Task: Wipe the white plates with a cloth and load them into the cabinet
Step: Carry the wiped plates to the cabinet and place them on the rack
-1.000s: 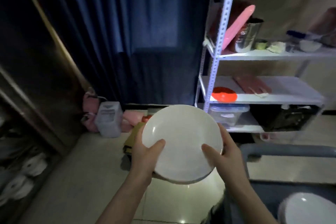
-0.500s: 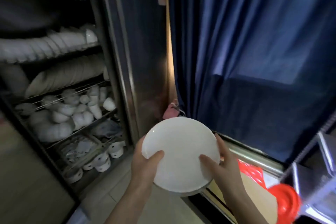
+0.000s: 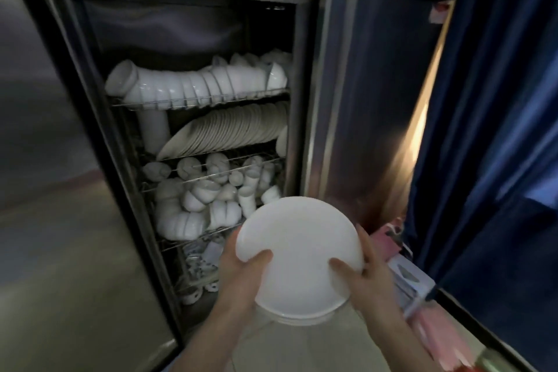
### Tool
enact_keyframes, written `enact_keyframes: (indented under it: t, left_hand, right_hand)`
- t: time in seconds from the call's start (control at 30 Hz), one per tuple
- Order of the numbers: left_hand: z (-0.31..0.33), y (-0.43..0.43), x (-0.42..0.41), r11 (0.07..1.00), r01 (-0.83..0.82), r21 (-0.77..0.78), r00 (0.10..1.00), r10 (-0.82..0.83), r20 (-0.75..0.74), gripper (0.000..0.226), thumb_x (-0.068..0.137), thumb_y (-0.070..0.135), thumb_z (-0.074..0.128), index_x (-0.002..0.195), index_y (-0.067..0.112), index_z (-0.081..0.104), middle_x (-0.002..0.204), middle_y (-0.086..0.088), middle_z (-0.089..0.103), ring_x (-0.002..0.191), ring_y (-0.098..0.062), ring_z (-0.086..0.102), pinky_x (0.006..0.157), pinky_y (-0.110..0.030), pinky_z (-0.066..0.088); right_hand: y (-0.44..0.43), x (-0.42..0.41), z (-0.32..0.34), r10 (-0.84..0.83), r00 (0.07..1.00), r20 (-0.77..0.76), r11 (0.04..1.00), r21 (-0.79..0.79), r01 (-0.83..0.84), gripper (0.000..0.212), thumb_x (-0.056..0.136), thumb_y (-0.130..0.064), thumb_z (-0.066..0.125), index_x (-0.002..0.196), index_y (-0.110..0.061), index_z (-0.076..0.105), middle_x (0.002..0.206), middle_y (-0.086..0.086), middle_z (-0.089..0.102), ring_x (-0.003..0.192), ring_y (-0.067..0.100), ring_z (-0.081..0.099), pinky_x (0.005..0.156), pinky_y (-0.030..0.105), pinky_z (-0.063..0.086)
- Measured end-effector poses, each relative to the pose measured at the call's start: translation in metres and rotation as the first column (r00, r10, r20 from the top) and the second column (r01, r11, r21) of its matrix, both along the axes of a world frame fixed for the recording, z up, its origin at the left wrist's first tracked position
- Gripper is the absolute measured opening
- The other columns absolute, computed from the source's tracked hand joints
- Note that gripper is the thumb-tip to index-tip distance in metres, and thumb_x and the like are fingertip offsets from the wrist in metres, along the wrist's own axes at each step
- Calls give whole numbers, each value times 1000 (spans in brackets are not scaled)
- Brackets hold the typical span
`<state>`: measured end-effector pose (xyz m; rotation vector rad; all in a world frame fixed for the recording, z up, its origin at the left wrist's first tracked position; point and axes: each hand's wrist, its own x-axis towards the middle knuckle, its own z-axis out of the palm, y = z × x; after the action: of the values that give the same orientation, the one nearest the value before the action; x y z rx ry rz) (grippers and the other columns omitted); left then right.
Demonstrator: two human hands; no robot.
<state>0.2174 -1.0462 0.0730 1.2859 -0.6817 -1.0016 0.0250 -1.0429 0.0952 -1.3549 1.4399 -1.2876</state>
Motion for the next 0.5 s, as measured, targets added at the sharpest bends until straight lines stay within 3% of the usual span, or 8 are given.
enact_keyframes:
  t: [0.07, 0.13, 0.2, 0.33, 0.4, 0.5]
  left_hand:
    - [0, -34, 6, 998, -62, -9, 998, 62, 3, 61, 79, -3, 70, 126, 34, 55, 115, 2, 66, 103, -23, 63, 90, -48, 53]
    - [-1, -68, 10, 993, -114, -30, 993, 115, 14, 61, 80, -2, 69, 130, 30, 54, 115, 0, 66, 101, -22, 62, 84, -45, 54]
    - [-1, -99, 11, 984, -174, -34, 984, 175, 22, 59, 81, -1, 69, 131, 27, 54, 118, -3, 65, 105, -27, 61, 88, -51, 53]
    - [4, -155, 13, 961, -272, -37, 960, 274, 50, 60, 75, 14, 75, 128, 32, 53, 119, -1, 63, 107, -30, 60, 89, -57, 52]
    - [6, -181, 17, 945, -324, -30, 944, 326, 59, 64, 67, 23, 74, 127, 34, 53, 117, 3, 64, 102, -24, 61, 79, -46, 55]
    - [3, -213, 27, 924, -382, -15, 923, 382, 51, 63, 71, 21, 76, 125, 41, 50, 114, 10, 61, 98, -16, 60, 70, -35, 51]
  right_hand:
    - [-46, 6, 1, 61, 998, -19, 998, -22, -62, 83, 64, -25, 75, 142, -20, 49, 133, -5, 58, 121, 19, 54, 104, 44, 45]
    - [-90, 11, 2, 131, 991, -37, 991, -32, -132, 73, 72, -13, 81, 139, -22, 52, 129, -2, 62, 118, 21, 56, 103, 46, 46]
    - [-136, 11, 3, 186, 981, -47, 982, -37, -187, 68, 77, -2, 77, 138, -22, 54, 129, -1, 62, 120, 22, 56, 103, 48, 45]
    - [-216, 19, 11, 287, 955, -78, 957, -19, -289, 71, 79, -4, 75, 143, -20, 49, 139, 0, 56, 125, 22, 52, 105, 48, 44]
    - [-251, 28, 13, 327, 941, -81, 944, -22, -330, 71, 79, -4, 75, 143, -21, 48, 139, -2, 55, 126, 21, 51, 105, 47, 43]
    - [-293, 43, 11, 376, 922, -87, 925, -28, -380, 68, 79, -5, 75, 136, -33, 50, 117, -19, 57, 117, 16, 52, 97, 36, 45]
